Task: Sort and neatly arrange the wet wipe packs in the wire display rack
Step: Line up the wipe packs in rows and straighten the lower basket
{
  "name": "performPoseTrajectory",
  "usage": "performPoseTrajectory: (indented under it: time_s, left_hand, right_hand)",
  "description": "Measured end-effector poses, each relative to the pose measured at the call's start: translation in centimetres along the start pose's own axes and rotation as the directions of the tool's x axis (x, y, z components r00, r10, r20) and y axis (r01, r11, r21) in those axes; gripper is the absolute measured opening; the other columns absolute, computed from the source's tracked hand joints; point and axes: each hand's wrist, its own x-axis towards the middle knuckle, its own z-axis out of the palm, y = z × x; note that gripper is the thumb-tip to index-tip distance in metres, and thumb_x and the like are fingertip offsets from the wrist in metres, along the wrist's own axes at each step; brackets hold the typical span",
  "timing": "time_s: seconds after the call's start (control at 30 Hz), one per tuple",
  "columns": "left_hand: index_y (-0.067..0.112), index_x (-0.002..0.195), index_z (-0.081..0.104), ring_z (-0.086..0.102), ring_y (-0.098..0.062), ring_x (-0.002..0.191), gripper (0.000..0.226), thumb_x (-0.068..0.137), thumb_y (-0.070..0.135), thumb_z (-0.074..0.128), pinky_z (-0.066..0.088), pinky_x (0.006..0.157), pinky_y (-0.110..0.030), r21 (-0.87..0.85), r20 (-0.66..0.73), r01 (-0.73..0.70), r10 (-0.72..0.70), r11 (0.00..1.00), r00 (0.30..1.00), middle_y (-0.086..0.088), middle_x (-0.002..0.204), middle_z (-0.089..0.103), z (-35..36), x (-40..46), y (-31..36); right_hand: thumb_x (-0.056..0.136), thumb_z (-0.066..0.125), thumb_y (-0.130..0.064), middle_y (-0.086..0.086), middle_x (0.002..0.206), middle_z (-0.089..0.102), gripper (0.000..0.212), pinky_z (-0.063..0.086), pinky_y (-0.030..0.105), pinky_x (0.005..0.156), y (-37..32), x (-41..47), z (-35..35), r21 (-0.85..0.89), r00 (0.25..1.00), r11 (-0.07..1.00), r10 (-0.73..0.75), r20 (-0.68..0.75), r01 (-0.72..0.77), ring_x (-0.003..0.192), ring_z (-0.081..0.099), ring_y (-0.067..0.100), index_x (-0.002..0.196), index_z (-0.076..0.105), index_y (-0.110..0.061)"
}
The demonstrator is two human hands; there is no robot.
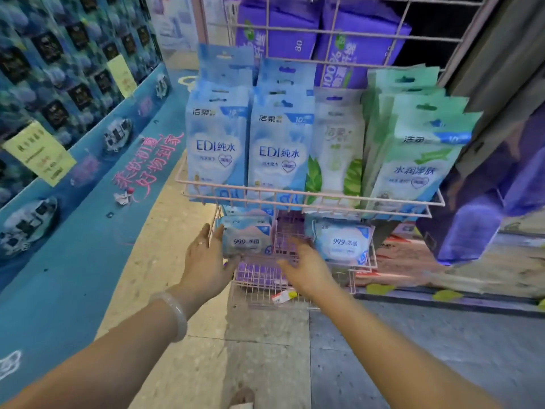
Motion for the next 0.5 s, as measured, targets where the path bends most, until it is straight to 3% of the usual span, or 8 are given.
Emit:
performPoseTrajectory:
  time_s: [0.1, 0.17, 0.23, 0.33, 0.37, 0.43, 0.5]
  left_hand:
    - [0.010, 0.146, 0.018, 0.015, -0.029, 0.143, 0.069, 0.090, 0.036, 0.049, 0.021, 0.114, -0.037, 0.062, 0.035, -0.136, 0.134, 0.989, 0.990, -0.015, 0.156, 0.012, 1.1, 1.8, 1.5]
    - [0.014, 0.147, 0.019, 0.015, -0.024, 0.144, 0.066, 0.091, 0.035, 0.048, 0.022, 0.114, -0.035, -0.074, 0.099, -0.213, 0.220, 0.974, 0.970, -0.006, 0.158, 0.010, 2.3, 2.0, 3.8]
    - [0.015, 0.147, 0.018, 0.016, -0.021, 0.143, 0.066, 0.091, 0.036, 0.048, 0.021, 0.113, -0.032, -0.169, 0.154, -0.270, 0.296, 0.948, 0.943, -0.004, 0.158, 0.013, 3.9, 2.0, 6.8]
    - [0.019, 0.148, 0.013, 0.025, -0.026, 0.140, 0.070, 0.091, 0.034, 0.050, 0.008, 0.109, -0.027, -0.218, 0.216, -0.217, 0.264, 0.952, 0.940, -0.009, 0.155, 0.021, 6.5, 2.8, 11.3]
    - [0.022, 0.148, 0.011, 0.034, -0.029, 0.136, 0.072, 0.089, 0.032, 0.053, 0.011, 0.107, -0.028, -0.256, 0.246, -0.156, 0.220, 0.954, 0.944, -0.011, 0.152, 0.029, 7.2, 3.3, 12.5]
    - [0.026, 0.146, 0.016, 0.049, -0.030, 0.123, 0.080, 0.082, 0.025, 0.064, 0.034, 0.104, -0.032, -0.349, 0.307, -0.018, 0.133, 0.937, 0.942, -0.012, 0.142, 0.043, 7.9, 4.5, 14.4]
    - [0.021, 0.144, 0.022, 0.048, -0.027, 0.123, 0.090, 0.071, 0.022, 0.076, 0.039, 0.102, -0.030, -0.350, 0.332, 0.025, 0.099, 0.936, 0.938, -0.010, 0.141, 0.044, 8.3, 5.6, 15.2]
  right_hand:
    - [0.082, 0.060, -0.012, 0.020, 0.133, 0.043, 0.045, 0.036, 0.030, 0.101, 1.4, 1.5, -0.6, 0.054, 0.943, 0.997, 0.061, -0.326, -0.046, 0.121, 0.044, 0.034, 0.125, 0.049, -0.002]
    - [0.078, 0.065, -0.008, 0.025, 0.131, 0.042, 0.049, 0.032, 0.030, 0.101, 3.3, 1.6, -1.9, 0.086, 0.841, 0.994, 0.105, -0.531, -0.070, 0.121, 0.041, 0.037, 0.122, 0.049, 0.004]
    - [0.075, 0.068, -0.007, 0.027, 0.125, 0.046, 0.051, 0.033, 0.037, 0.100, 5.5, 1.6, -3.6, 0.156, 0.766, 0.982, 0.180, -0.617, -0.105, 0.116, 0.044, 0.040, 0.120, 0.049, 0.006]
    - [0.068, 0.077, -0.017, 0.021, 0.122, 0.052, 0.065, 0.040, 0.044, 0.099, 8.1, 2.6, -6.1, 0.179, 0.830, 0.957, 0.286, -0.479, -0.226, 0.114, 0.049, 0.038, 0.123, 0.045, -0.003]
    - [0.066, 0.080, -0.019, 0.019, 0.124, 0.052, 0.071, 0.041, 0.043, 0.100, 8.6, 3.0, -6.7, 0.168, 0.870, 0.955, 0.292, -0.397, -0.244, 0.116, 0.049, 0.035, 0.125, 0.042, -0.005]
    - [0.064, 0.080, -0.019, 0.014, 0.129, 0.052, 0.076, 0.041, 0.042, 0.103, 9.5, 3.6, -7.4, 0.130, 0.919, 0.960, 0.277, -0.279, -0.250, 0.119, 0.049, 0.032, 0.128, 0.039, -0.009]
    - [0.064, 0.078, -0.021, 0.013, 0.130, 0.052, 0.077, 0.041, 0.045, 0.101, 10.2, 3.9, -7.6, 0.038, 0.934, 0.968, 0.249, -0.255, -0.248, 0.119, 0.048, 0.033, 0.130, 0.039, -0.011]
